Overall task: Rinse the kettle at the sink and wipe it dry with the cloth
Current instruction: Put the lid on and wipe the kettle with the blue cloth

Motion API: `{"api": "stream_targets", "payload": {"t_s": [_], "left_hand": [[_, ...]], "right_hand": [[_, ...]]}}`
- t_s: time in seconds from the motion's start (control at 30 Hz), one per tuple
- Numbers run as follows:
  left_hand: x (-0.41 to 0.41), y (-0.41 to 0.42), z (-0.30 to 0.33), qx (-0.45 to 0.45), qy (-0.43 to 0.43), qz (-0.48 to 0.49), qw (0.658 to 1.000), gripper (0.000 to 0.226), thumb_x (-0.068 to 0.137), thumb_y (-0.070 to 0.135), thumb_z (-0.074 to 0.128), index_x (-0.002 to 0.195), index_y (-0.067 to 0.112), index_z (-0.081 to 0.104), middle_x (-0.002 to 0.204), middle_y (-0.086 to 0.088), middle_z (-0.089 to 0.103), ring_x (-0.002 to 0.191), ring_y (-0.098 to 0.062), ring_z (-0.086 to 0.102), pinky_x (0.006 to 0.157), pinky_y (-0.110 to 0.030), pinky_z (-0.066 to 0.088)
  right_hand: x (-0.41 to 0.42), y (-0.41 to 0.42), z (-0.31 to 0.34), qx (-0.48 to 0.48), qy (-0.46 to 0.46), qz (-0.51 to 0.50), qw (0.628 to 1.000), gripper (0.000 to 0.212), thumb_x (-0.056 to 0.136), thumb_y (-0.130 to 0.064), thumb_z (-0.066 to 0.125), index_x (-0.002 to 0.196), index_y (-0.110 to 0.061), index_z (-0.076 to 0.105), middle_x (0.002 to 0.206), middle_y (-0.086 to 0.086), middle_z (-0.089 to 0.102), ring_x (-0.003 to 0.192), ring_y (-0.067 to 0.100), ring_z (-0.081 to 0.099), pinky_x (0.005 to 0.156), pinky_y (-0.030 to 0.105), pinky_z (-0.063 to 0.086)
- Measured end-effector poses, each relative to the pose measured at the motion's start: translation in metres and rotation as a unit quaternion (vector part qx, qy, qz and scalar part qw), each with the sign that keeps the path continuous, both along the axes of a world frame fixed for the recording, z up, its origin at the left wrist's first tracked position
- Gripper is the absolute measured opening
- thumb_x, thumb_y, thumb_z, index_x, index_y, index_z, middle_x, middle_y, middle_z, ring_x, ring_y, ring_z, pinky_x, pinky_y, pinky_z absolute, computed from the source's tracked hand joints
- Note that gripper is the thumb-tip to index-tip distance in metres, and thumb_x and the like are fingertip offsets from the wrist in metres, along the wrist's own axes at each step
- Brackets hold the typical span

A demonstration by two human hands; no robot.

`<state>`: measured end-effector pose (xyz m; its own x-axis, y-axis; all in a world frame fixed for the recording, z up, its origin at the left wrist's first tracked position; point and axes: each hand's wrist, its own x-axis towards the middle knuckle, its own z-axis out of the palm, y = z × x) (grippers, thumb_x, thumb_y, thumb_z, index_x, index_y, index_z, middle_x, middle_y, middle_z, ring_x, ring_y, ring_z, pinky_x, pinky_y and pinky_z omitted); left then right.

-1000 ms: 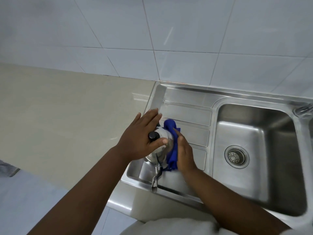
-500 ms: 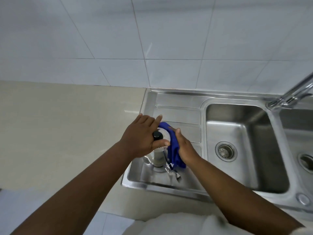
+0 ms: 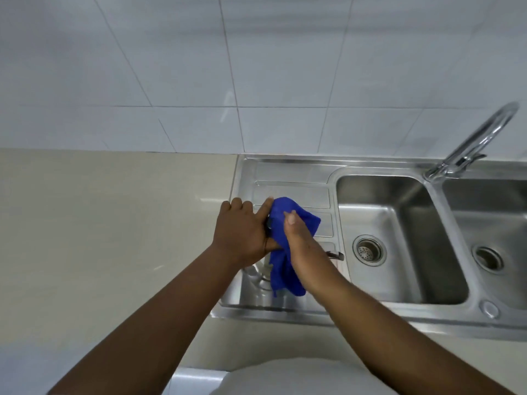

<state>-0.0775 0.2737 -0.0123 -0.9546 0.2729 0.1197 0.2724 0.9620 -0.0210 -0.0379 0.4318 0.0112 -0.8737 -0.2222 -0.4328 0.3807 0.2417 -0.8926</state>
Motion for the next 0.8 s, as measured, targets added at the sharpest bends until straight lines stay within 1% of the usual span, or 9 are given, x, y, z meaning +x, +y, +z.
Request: {"api": "stream_targets", "payload": {"t_s": [0.13,0.2,0.27,0.37,0.43,0.53,0.63,0.7,0.8], "left_hand": [[-0.004,-0.005,-0.007,0.088,-0.054,-0.051,0.993,0.1,0.076,0.082,0.016,0.148,0.015,0.035,0.117,-0.011,0.061,0.117,-0.033,0.052,0.107,-0.046,0.031],[-0.007,-0.011,-0.008,0.154,-0.125,-0.101,0.975,0.108,0.071,0.083,0.041,0.153,0.015,0.024,0.148,-0.008,0.043,0.143,-0.028,0.03,0.119,-0.044,0.019],[-0.012,-0.017,-0.004,0.182,-0.203,-0.127,0.954,0.123,0.061,0.084,0.058,0.155,0.02,0.011,0.16,-0.002,0.025,0.15,-0.02,0.015,0.121,-0.04,0.012],[-0.015,-0.022,0.001,0.194,-0.24,-0.153,0.939,0.115,0.068,0.088,0.042,0.156,0.021,0.007,0.162,-0.001,0.024,0.15,-0.019,0.013,0.122,-0.045,0.011],[-0.015,-0.023,0.002,0.208,-0.236,-0.15,0.937,0.098,0.081,0.082,0.022,0.156,0.021,0.008,0.159,-0.003,0.031,0.151,-0.019,0.01,0.122,-0.046,0.012],[-0.013,-0.025,0.0,0.19,-0.223,-0.129,0.948,0.078,0.092,0.068,0.023,0.155,0.026,0.007,0.16,0.0,0.029,0.151,-0.017,0.007,0.119,-0.048,0.02],[-0.011,-0.023,0.0,0.184,-0.22,-0.122,0.95,0.073,0.093,0.066,0.026,0.154,0.034,0.005,0.164,0.005,0.013,0.151,-0.016,0.005,0.119,-0.048,0.023],[-0.01,-0.02,0.0,0.198,-0.234,-0.112,0.945,0.072,0.091,0.07,0.024,0.153,0.04,0.004,0.165,0.007,0.008,0.151,-0.017,0.001,0.119,-0.051,0.021],[-0.008,-0.017,-0.002,0.18,-0.21,-0.124,0.953,0.069,0.09,0.071,0.02,0.151,0.044,0.003,0.164,0.008,-0.004,0.151,-0.021,-0.009,0.121,-0.052,0.008]], "right_hand": [[0.026,-0.016,-0.024,-0.038,0.07,-0.11,0.991,0.089,0.079,-0.081,0.017,0.155,-0.037,0.011,0.166,-0.013,0.01,0.153,0.007,0.011,0.126,0.044,0.015],[0.016,-0.015,-0.033,-0.048,0.068,-0.127,0.988,0.078,0.087,-0.075,0.016,0.153,-0.035,0.022,0.164,-0.005,0.024,0.15,0.013,0.024,0.123,0.045,0.022],[-0.003,-0.011,-0.036,-0.077,0.039,-0.125,0.988,0.062,0.091,-0.073,0.018,0.134,-0.041,0.049,0.141,0.005,0.057,0.13,0.021,0.054,0.111,0.042,0.041],[-0.024,-0.01,-0.034,-0.028,0.062,-0.115,0.991,0.039,0.101,-0.057,0.024,0.112,-0.047,0.06,0.113,-0.002,0.071,0.109,0.02,0.066,0.094,0.032,0.051],[-0.02,-0.015,-0.041,-0.027,0.09,-0.127,0.987,0.036,0.104,-0.049,0.027,0.122,-0.045,0.057,0.125,-0.003,0.067,0.119,0.018,0.061,0.102,0.035,0.047],[0.025,-0.027,-0.06,0.027,0.17,-0.128,0.977,0.052,0.102,-0.046,0.029,0.153,-0.039,0.021,0.164,-0.007,0.023,0.151,0.011,0.022,0.123,0.035,0.023],[0.065,-0.038,-0.075,0.115,0.262,-0.093,0.954,0.064,0.102,-0.044,0.031,0.15,-0.048,-0.012,0.164,-0.021,-0.017,0.152,0.003,-0.014,0.122,0.028,0.011],[0.054,-0.036,-0.075,0.106,0.258,-0.11,0.954,0.062,0.103,-0.042,0.031,0.153,-0.043,-0.005,0.165,-0.018,-0.013,0.152,0.003,-0.01,0.123,0.03,0.012],[0.007,-0.024,-0.06,0.072,0.214,-0.142,0.964,0.045,0.105,-0.037,0.032,0.15,-0.032,0.035,0.159,-0.004,0.035,0.147,0.012,0.031,0.121,0.038,0.027]]}}
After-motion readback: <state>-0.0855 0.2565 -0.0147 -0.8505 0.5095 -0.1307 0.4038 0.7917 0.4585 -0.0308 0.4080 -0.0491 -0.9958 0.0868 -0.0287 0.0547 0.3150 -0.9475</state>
